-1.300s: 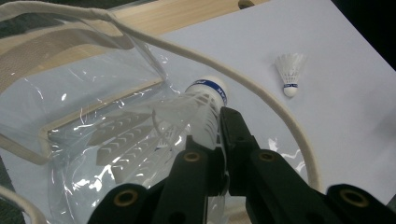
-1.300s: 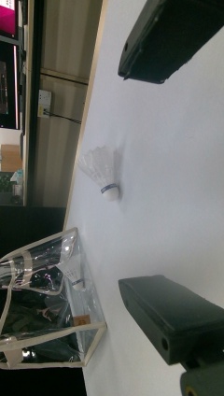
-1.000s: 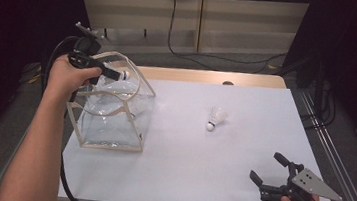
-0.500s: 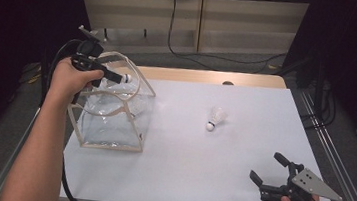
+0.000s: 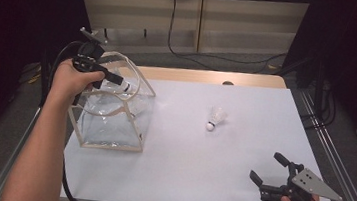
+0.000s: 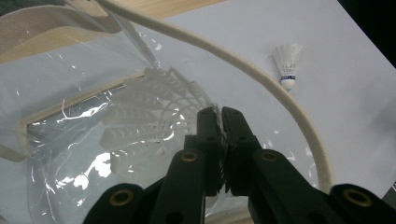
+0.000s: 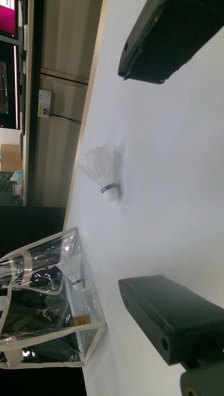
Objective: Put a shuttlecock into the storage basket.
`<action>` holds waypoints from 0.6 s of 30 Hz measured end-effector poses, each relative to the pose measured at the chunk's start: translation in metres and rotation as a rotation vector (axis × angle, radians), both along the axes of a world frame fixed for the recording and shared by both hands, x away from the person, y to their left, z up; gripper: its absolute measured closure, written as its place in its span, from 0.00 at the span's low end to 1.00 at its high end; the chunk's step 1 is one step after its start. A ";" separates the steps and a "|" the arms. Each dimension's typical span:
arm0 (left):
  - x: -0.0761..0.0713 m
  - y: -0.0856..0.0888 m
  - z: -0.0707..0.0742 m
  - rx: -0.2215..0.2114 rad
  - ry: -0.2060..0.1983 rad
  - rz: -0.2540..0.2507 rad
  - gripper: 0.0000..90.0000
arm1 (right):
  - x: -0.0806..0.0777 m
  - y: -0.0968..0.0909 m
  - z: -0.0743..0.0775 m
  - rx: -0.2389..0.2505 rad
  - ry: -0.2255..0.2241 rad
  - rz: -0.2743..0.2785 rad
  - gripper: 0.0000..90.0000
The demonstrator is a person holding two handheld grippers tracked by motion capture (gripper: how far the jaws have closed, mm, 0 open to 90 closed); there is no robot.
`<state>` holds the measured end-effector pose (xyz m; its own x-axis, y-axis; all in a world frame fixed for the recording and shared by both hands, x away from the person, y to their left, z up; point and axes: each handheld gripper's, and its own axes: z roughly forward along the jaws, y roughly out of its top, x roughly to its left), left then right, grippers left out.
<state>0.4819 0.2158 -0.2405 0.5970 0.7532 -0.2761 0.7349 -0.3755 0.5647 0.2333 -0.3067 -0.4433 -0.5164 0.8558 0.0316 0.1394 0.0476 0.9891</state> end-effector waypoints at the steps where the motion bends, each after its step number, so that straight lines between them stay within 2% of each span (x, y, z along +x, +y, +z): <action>1: 0.000 0.000 0.000 -0.005 -0.001 0.003 0.96 | 0.000 0.000 0.000 0.000 0.001 0.001 0.01; 8: -0.001 0.002 0.002 -0.017 -0.009 0.014 0.94 | 0.000 0.000 0.000 0.000 0.002 0.002 0.01; 18: -0.005 -0.001 0.009 -0.086 -0.028 0.014 0.81 | 0.000 0.000 0.000 -0.001 0.001 0.000 0.01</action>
<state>0.4764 0.2152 -0.2313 0.5948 0.7359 -0.3234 0.7234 -0.3146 0.6146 0.2332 -0.3067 -0.4431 -0.5166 0.8557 0.0308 0.1402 0.0490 0.9889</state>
